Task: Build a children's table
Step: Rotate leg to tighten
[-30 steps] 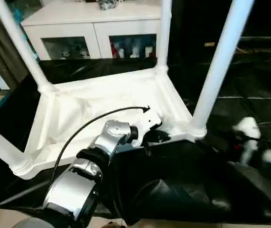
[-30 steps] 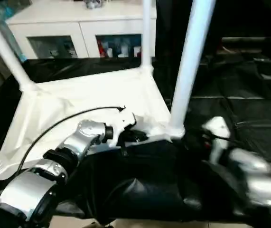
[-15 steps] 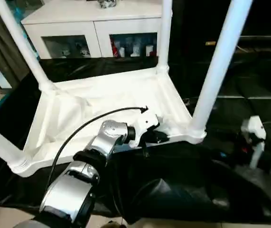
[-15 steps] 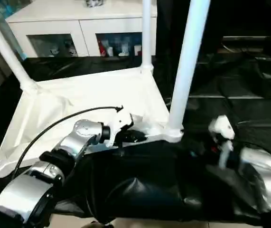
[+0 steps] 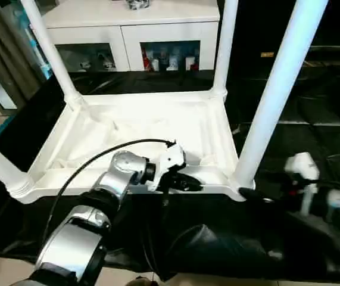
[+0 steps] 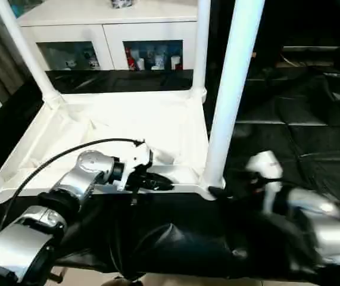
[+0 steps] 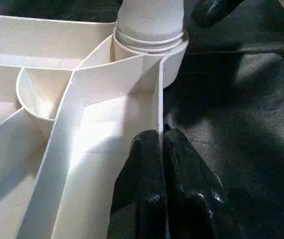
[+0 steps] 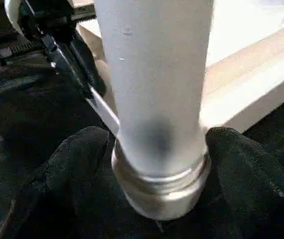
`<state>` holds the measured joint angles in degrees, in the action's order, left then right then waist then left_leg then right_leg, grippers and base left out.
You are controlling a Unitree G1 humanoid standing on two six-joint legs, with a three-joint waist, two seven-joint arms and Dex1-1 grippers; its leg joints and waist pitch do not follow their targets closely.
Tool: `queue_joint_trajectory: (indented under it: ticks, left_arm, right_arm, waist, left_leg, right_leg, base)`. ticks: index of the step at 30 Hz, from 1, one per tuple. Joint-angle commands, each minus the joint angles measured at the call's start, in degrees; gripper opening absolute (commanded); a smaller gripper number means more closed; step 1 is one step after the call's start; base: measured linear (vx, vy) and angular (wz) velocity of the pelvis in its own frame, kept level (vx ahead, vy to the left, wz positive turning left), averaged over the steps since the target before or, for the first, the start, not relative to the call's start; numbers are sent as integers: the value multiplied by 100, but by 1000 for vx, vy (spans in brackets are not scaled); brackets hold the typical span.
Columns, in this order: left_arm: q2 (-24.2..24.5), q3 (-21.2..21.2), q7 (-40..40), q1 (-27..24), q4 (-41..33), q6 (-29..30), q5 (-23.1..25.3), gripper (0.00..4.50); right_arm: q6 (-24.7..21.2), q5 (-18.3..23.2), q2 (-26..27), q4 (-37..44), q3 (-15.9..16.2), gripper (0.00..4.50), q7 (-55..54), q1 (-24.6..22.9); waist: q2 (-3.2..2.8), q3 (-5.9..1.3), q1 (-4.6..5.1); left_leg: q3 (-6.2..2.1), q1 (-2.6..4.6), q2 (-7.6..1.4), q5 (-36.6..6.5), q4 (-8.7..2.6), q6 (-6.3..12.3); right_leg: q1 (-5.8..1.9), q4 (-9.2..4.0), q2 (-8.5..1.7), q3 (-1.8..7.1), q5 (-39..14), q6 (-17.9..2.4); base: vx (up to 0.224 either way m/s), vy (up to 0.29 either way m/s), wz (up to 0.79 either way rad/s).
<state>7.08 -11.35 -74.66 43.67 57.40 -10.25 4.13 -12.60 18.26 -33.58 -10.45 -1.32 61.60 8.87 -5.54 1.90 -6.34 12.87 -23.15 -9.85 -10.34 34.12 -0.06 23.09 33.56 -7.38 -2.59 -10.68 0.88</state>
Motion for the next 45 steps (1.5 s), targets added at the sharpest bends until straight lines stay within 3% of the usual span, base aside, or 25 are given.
queue_joint_trajectory:
  ticks: [1,4,8,14,18,20,23,26,27,28,29,31,32,33,35,38,40,45]
  left_arm:
    - [18,-57,-221,-13,-132,-28,-116,0]
    - [41,-60,-241,-5,-136,-17,-123,0]
    - [66,-52,-253,-8,-158,8,-133,0]
    - [101,-34,-155,-17,-164,39,-113,0]
    - [76,6,338,47,-36,67,2,0]
    - [-21,98,1072,171,155,168,102,0]
    - [-225,203,2035,361,382,310,190,0]
    - [-419,247,2642,503,519,411,223,0]
    - [-499,273,2837,555,563,451,212,0]
    - [-639,291,3115,630,622,478,214,0]
    - [-699,289,3195,657,641,483,216,0]
    - [-927,234,3294,731,692,420,229,0]
    - [-977,228,3254,743,696,412,216,0]
    - [-995,220,3217,749,697,390,216,0]
    - [-1008,184,3032,763,702,315,205,0]
    - [-903,118,2747,747,706,173,186,0]
    - [-821,93,2565,727,696,138,175,0]
    - [-390,48,1293,554,536,-10,67,0]
  right_arm:
    - [236,-148,159,-177,145,333,-84,225]
    - [289,-126,208,-243,156,294,-57,318]
    - [327,-118,198,-340,202,275,56,408]
    - [366,-199,193,-443,341,231,226,414]
    - [282,-238,330,-427,413,214,24,299]
    - [223,-413,729,-663,356,207,-750,295]
    - [170,-660,1451,-1116,187,205,-2097,375]
    - [76,-758,1949,-1378,65,203,-3006,476]
    - [64,-823,2105,-1478,34,203,-3321,530]
    - [75,-926,2345,-1681,7,201,-3761,659]
    - [82,-975,2441,-1772,4,201,-3925,722]
    - [220,-1083,2773,-2052,109,201,-4106,985]
    - [325,-1105,2830,-2067,162,235,-4026,1037]
    - [373,-1117,2850,-2059,199,235,-3962,1064]
    - [509,-1106,2861,-1992,294,272,-3694,1141]
    - [564,-1022,2731,-1870,351,278,-3273,1151]
    - [538,-967,2595,-1763,389,318,-2987,1123]
    - [608,-791,1644,-1347,634,318,-1366,902]
  waist:
    - [231,-352,19]
    - [234,-366,7]
    - [232,-370,-9]
    - [244,-351,3]
    - [245,-339,18]
    - [229,-311,40]
    - [229,-273,178]
    - [217,-233,290]
    - [212,-240,308]
    - [148,-234,354]
    - [157,-212,409]
    - [133,-162,525]
    - [120,-157,553]
    - [126,-169,578]
    - [89,-205,593]
    - [122,-223,568]
    - [130,-234,574]
    - [164,-276,464]
  left_leg:
    - [-187,151,-331,-917,-373,713]
    - [-186,153,-329,-777,-350,779]
    - [-183,148,-330,-721,-338,858]
    - [-186,150,-335,-926,-355,751]
    - [-186,159,-330,-1052,-368,659]
    - [-189,164,-332,-1241,-400,546]
    - [-229,212,-303,-1906,-491,39]
    - [-278,263,-288,-2578,-560,-257]
    - [-285,288,-287,-2674,-562,-281]
    - [-307,298,-287,-2822,-587,-337]
    - [-324,298,-285,-3027,-613,-411]
    - [-362,392,-258,-3676,-621,-493]
    - [-377,416,-256,-3808,-630,-498]
    - [-387,409,-255,-3855,-636,-489]
    - [-416,374,-279,-3790,-683,-463]
    - [-376,354,-280,-3554,-684,-384]
    - [-359,311,-284,-3301,-683,-293]
    - [-280,237,-306,-2347,-605,126]
  right_leg:
    - [-210,-331,-183,80,-812,-1346]
    - [-219,-295,-183,81,-620,-1405]
    - [-223,-277,-185,78,-506,-1436]
    - [-219,-305,-185,89,-821,-1396]
    - [-205,-323,-176,95,-906,-1374]
    - [-188,-362,-173,99,-1196,-1315]
    - [-138,-457,-180,98,-2070,-1119]
    - [-112,-537,-164,77,-2687,-845]
    - [-102,-556,-175,74,-2749,-824]
    - [-106,-581,-169,65,-2754,-795]
    - [-91,-595,-154,48,-2807,-755]
    - [-44,-702,-135,-31,-3285,-578]
    - [-56,-722,-131,-59,-3345,-530]
    - [-86,-730,-135,-76,-3330,-487]
    - [-157,-710,-156,-65,-2826,-583]
    - [-153,-676,-175,-16,-2260,-843]
    - [-192,-641,-189,4,-2009,-965]
    - [-291,-572,-222,29,-1569,-1180]
  base:
    - [0,0,0]
    - [0,0,0]
    - [0,0,0]
    - [0,0,0]
    - [0,0,0]
    - [0,0,0]
    - [0,0,0]
    - [0,0,0]
    - [0,0,0]
    - [0,0,0]
    - [0,0,0]
    - [0,0,0]
    - [0,0,0]
    - [0,0,0]
    - [0,0,0]
    - [0,0,0]
    - [0,0,0]
    - [0,0,0]
